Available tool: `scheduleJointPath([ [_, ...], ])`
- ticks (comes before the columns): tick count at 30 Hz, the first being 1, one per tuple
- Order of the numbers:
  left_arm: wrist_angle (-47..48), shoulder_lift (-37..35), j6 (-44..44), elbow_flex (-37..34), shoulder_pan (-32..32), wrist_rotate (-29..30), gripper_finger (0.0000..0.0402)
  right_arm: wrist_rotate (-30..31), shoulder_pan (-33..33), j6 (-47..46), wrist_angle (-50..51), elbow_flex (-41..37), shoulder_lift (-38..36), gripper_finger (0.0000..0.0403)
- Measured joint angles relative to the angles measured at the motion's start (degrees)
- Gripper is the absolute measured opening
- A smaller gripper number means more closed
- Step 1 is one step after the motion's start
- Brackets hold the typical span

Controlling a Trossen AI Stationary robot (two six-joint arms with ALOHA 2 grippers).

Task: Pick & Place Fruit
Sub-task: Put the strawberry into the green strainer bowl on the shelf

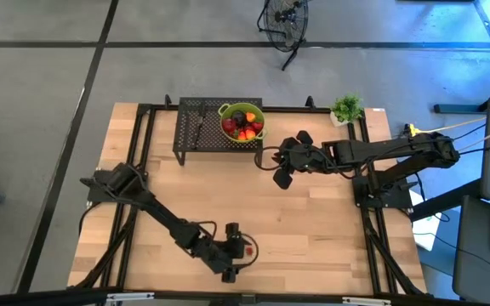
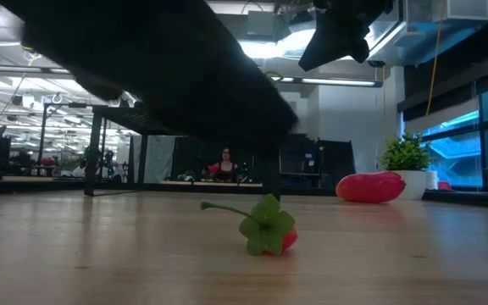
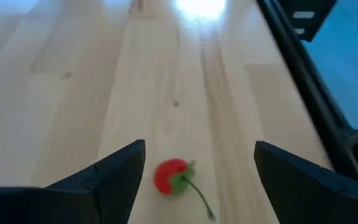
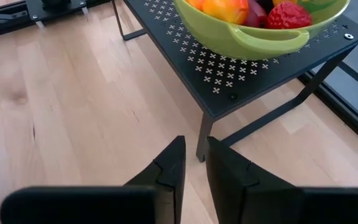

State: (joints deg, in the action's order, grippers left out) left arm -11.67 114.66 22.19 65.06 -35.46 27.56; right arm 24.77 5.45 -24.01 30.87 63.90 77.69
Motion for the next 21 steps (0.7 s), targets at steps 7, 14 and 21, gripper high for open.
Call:
scheduleJointPath([
  [7,-0.78,2.76,0.91,0.0,3.06,-2.21,0.0297,-0.39,0.02,0.0,0.0,0.02,0.0,0.0062],
  [14,-0.53,2.83,-2.24,0.0,3.32,-3.7,0.0297,-1.05,0.02,0.01,-0.02,0.02,0.0,0.0046],
  [21,-0.97,5.49,-4.03,-0.03,4.01,-4.88,0.0297,-1.83,0.02,0.02,-0.25,0.02,0.02,0.0038],
])
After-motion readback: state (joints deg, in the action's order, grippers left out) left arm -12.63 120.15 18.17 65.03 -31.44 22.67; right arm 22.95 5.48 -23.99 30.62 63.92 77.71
